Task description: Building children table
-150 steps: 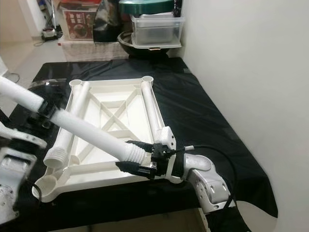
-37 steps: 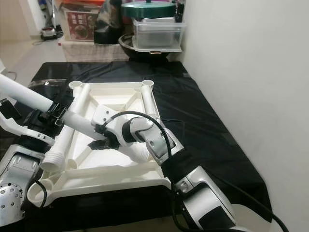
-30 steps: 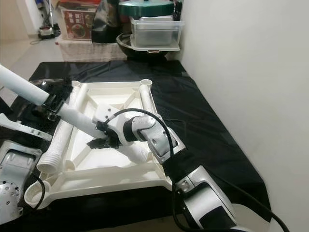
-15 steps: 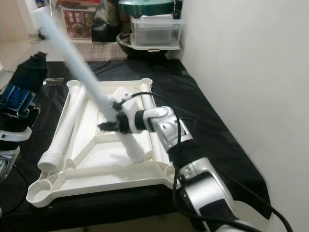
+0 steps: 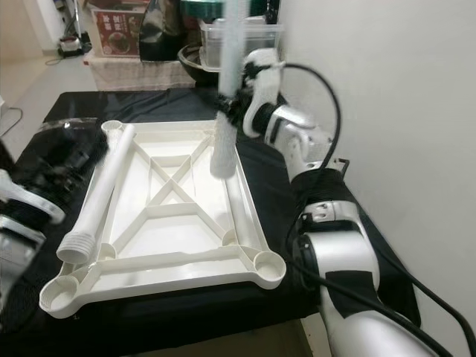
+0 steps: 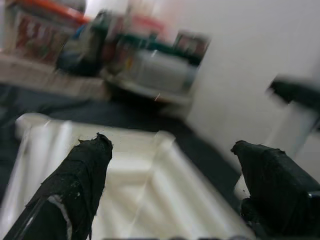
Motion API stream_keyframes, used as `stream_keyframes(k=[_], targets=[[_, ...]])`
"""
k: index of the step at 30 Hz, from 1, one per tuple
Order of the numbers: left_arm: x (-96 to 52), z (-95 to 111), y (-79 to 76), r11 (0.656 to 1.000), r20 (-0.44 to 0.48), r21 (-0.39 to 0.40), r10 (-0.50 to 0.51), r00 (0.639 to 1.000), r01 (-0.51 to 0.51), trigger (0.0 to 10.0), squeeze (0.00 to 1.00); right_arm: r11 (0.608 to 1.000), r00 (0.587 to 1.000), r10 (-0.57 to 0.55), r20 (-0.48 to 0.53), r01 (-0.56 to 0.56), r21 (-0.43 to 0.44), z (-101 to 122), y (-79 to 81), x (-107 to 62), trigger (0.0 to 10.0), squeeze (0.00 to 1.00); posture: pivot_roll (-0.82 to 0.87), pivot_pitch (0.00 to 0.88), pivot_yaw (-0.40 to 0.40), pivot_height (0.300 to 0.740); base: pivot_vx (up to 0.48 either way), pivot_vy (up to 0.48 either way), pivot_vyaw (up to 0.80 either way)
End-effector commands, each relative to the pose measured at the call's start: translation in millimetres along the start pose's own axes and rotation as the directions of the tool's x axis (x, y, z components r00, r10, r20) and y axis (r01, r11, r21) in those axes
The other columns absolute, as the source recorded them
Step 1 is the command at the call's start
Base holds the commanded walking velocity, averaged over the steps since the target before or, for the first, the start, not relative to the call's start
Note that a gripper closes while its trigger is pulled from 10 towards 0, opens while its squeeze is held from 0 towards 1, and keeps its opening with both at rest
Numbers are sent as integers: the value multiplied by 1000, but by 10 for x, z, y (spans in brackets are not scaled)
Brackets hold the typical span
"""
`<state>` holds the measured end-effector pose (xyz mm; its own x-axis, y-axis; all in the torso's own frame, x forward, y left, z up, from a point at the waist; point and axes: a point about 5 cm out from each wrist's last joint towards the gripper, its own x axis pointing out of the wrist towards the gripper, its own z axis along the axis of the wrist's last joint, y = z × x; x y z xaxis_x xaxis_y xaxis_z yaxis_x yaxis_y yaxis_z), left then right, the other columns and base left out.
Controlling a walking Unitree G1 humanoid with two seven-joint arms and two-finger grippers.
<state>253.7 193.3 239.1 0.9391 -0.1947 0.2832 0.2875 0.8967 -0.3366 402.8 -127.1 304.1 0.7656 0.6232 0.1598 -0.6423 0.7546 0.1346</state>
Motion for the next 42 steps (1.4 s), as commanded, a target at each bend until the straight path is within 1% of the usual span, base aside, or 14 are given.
stream_keyframes(k=[1,3,6,8,9,10,11,13,18,19,21,24,33,42], targets=[[-15,-76,69,998,-54,45,49,997,-46,10000,0,999,998,-31,63,29,26,72,-22,7,0,0,41,0,-37,740,0,0,0],[-87,-235,175,994,-158,92,75,985,-61,10000,0,988,983,-123,132,109,110,70,-89,-1,0,0,45,0,-39,740,0,0,0],[-106,-275,200,993,-183,100,80,980,-62,10000,0,983,979,-146,144,127,133,64,-105,-2,0,0,45,0,-39,740,0,0,0],[-173,-422,286,987,-280,140,120,953,-83,10000,0,974,972,-157,173,123,191,0,-63,22,0,0,46,0,-43,740,0,0,0],[-173,-422,286,987,-280,140,120,953,-83,10000,0,974,972,-157,173,123,191,0,-63,22,0,0,46,0,-43,740,0,0,0],[-196,-537,336,965,-373,252,165,913,-72,10000,0,969,971,-149,187,106,224,-50,2,52,0,0,45,0,-50,740,0,0,0],[-196,-537,336,965,-373,252,165,913,-72,10000,0,969,971,-149,187,106,224,-50,2,52,0,0,45,0,-50,740,0,0,0],[-219,-652,412,930,-456,362,231,859,-58,10000,0,964,973,-122,197,69,257,-133,134,107,0,0,43,0,-49,740,0,0,0],[-176,-640,409,915,-447,401,224,866,-29,10000,0,966,981,-49,190,-2,259,-242,347,174,0,0,43,0,-47,740,0,0,0],[-161,-634,306,869,-429,484,134,893,102,10000,0,967,981,44,191,-90,239,-317,590,221,0,0,38,0,-44,740,0,0,0],[-161,-634,306,869,-429,484,134,893,102,10000,0,967,981,44,191,-90,239,-317,590,221,0,0,38,0,-44,740,0,0,0],[-171,-676,240,838,-438,515,77,896,180,10000,0,961,977,91,192,-137,240,-376,756,255,0,0,38,0,-47,740,0,0,0],[-219,-721,116,833,-428,506,17,903,225,10000,0,951,966,53,253,-126,281,-270,668,233,0,0,44,0,-59,740,0,0,0],[-206,-746,64,839,-410,487,-24,912,241,10000,0,950,960,81,268,-156,272,-253,717,215,0,0,46,0,-64,740,0,0,0]])
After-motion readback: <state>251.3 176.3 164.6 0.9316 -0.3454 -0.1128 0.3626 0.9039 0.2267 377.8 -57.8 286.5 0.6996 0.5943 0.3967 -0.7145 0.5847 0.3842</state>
